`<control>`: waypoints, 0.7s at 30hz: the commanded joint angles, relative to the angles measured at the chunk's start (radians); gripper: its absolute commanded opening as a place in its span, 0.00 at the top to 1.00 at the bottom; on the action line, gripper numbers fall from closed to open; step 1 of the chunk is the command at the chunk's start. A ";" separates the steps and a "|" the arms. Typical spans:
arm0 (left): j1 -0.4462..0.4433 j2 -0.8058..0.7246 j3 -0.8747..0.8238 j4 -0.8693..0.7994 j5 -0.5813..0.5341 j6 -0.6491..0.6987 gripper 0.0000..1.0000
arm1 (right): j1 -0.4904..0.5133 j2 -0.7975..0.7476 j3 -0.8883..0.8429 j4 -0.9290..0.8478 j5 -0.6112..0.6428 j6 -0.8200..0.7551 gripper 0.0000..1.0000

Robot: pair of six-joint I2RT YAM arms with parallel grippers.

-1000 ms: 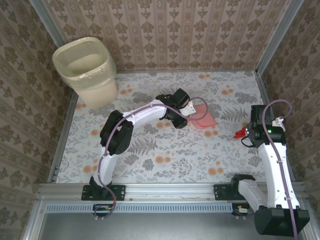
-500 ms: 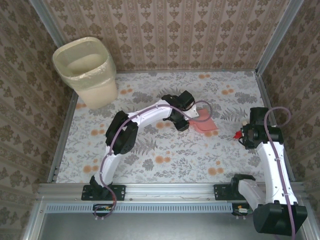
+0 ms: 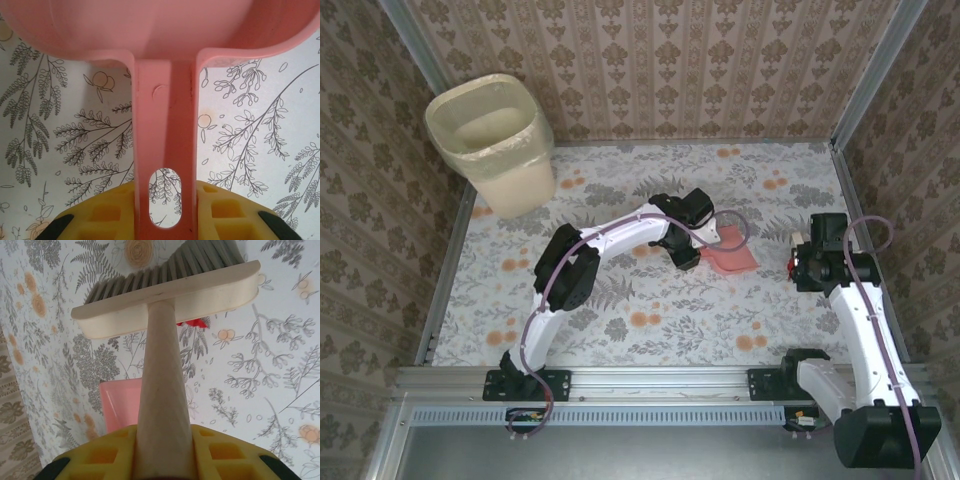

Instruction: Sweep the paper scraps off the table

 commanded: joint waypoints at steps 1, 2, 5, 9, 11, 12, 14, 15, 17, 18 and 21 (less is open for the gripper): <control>-0.012 -0.010 0.002 -0.066 0.027 0.023 1.00 | 0.028 0.037 0.030 0.044 -0.031 0.057 1.00; -0.015 -0.011 0.003 -0.068 0.030 0.023 1.00 | 0.038 0.050 0.036 0.057 -0.034 0.064 1.00; -0.019 -0.013 0.004 -0.072 0.046 0.026 1.00 | 0.073 0.087 0.056 0.089 -0.028 0.089 1.00; -0.025 -0.014 0.006 -0.072 0.049 0.029 1.00 | 0.130 0.136 0.105 0.105 -0.009 0.110 1.00; -0.025 -0.014 0.003 -0.070 0.050 0.029 1.00 | 0.152 0.155 0.125 0.115 -0.006 0.117 1.00; -0.025 -0.012 0.004 -0.068 0.052 0.030 1.00 | 0.163 0.162 0.130 0.125 -0.011 0.123 1.00; -0.026 -0.012 0.005 -0.064 0.052 0.030 1.00 | 0.180 0.174 0.139 0.138 -0.023 0.132 1.00; -0.026 -0.012 0.005 -0.060 0.053 0.030 1.00 | 0.188 0.177 0.143 0.143 -0.031 0.135 1.00; -0.025 -0.014 0.003 -0.053 0.057 0.032 1.00 | 0.196 0.179 0.143 0.154 -0.052 0.141 1.00; -0.025 -0.015 0.002 -0.048 0.057 0.032 1.00 | 0.201 0.175 0.140 0.160 -0.060 0.144 1.00; -0.025 -0.017 -0.001 -0.027 0.051 0.030 1.00 | 0.208 0.150 0.130 0.172 -0.077 0.149 1.00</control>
